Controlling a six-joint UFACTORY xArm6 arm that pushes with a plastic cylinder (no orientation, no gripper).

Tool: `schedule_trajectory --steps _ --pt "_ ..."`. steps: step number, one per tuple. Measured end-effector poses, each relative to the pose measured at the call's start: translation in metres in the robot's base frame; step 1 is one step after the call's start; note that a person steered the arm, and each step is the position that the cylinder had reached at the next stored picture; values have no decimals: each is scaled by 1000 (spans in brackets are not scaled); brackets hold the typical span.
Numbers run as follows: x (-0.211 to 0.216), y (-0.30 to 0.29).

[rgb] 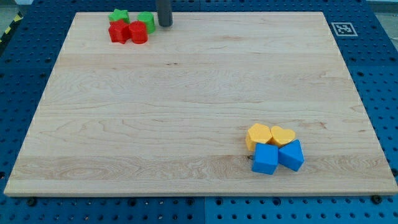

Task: Point your arm at blue cube

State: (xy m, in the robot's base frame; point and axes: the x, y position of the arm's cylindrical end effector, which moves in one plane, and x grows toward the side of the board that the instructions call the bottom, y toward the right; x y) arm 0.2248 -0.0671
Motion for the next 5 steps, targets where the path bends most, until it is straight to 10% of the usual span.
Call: schedule_trajectory --steps 2,5 --pt "32 174" --pt "254 325"
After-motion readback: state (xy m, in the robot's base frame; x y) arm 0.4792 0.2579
